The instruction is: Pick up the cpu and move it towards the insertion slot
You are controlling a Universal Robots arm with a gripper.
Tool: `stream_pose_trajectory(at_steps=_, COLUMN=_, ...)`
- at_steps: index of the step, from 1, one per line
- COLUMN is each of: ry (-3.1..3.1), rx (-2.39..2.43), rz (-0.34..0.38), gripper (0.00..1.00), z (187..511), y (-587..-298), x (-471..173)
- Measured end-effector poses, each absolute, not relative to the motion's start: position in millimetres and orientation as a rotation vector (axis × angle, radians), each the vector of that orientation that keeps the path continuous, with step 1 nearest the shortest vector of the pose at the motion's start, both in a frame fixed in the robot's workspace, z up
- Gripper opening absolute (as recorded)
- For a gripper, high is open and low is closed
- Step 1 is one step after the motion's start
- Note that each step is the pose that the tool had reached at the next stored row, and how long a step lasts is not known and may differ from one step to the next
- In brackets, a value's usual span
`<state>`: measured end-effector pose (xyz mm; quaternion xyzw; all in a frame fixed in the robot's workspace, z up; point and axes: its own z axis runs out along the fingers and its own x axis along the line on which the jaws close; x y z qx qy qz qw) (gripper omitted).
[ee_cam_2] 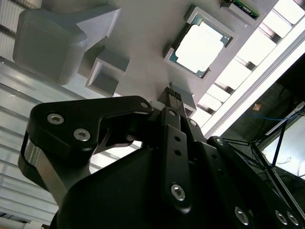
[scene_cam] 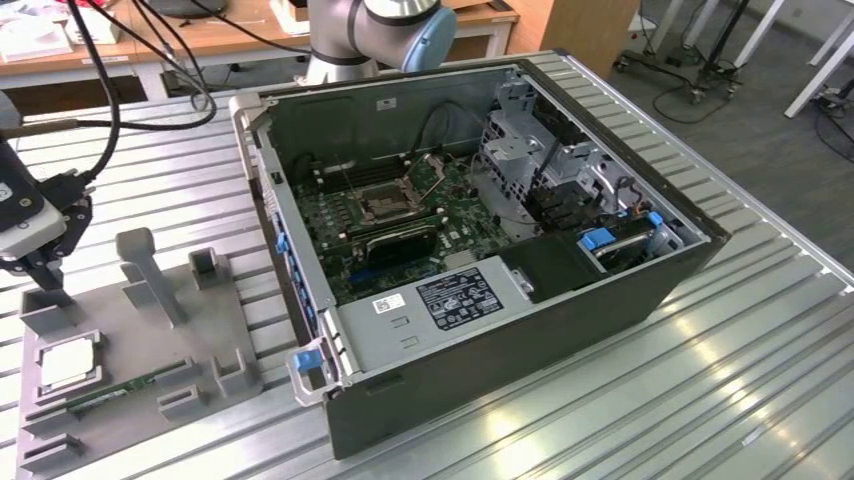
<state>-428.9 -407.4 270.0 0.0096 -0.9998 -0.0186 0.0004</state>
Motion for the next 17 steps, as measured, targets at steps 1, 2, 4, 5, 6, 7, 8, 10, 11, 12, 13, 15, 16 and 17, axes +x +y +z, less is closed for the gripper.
stream_pose_trajectory(at_steps=1, ry=-3.140, rx=0.030, rz=-0.058, gripper=0.11, z=269.2, y=-407.4, x=-429.0)
stream_pose_trajectory(at_steps=2, ry=-3.140, rx=0.030, rz=-0.058, gripper=0.11, z=268.4, y=-407.4, x=-429.0)
stream_pose_trajectory(at_steps=4, ry=-3.140, rx=0.030, rz=-0.058, gripper=0.11, z=266.9, y=-407.4, x=-429.0)
stream_pose_trajectory(at_steps=5, ry=-3.140, rx=0.030, rz=-0.058, gripper=0.11, z=266.2, y=-407.4, x=-428.9)
stream_pose_trajectory(at_steps=6, ry=-3.140, rx=0.030, rz=-0.058, gripper=0.11, z=265.6, y=-407.4, x=-429.0)
stream_pose_trajectory(at_steps=7, ry=-3.140, rx=0.030, rz=-0.058, gripper=0.11, z=265.1, y=-407.4, x=-429.0)
stream_pose_trajectory(at_steps=8, ry=-3.140, rx=0.030, rz=-0.058, gripper=0.11, z=264.5, y=-407.4, x=-428.9)
stream_pose_trajectory(at_steps=10, ry=-3.140, rx=0.030, rz=-0.058, gripper=0.11, z=263.2, y=-407.4, x=-429.0)
stream_pose_trajectory(at_steps=11, ry=-3.140, rx=0.030, rz=-0.058, gripper=0.11, z=262.6, y=-407.4, x=-429.0)
stream_pose_trajectory(at_steps=12, ry=-3.140, rx=0.030, rz=-0.058, gripper=0.11, z=262.1, y=-407.4, x=-429.0)
stream_pose_trajectory(at_steps=13, ry=-3.140, rx=0.030, rz=-0.058, gripper=0.11, z=261.7, y=-407.4, x=-429.0)
stream_pose_trajectory(at_steps=15, ry=-3.140, rx=0.030, rz=-0.058, gripper=0.11, z=260.8, y=-407.4, x=-429.0)
stream_pose_trajectory(at_steps=16, ry=-3.140, rx=0.030, rz=-0.058, gripper=0.11, z=260.5, y=-407.4, x=-429.0)
stream_pose_trajectory(at_steps=17, ry=-3.140, rx=0.030, rz=-0.058, gripper=0.11, z=260.3, y=-407.4, x=-429.0)
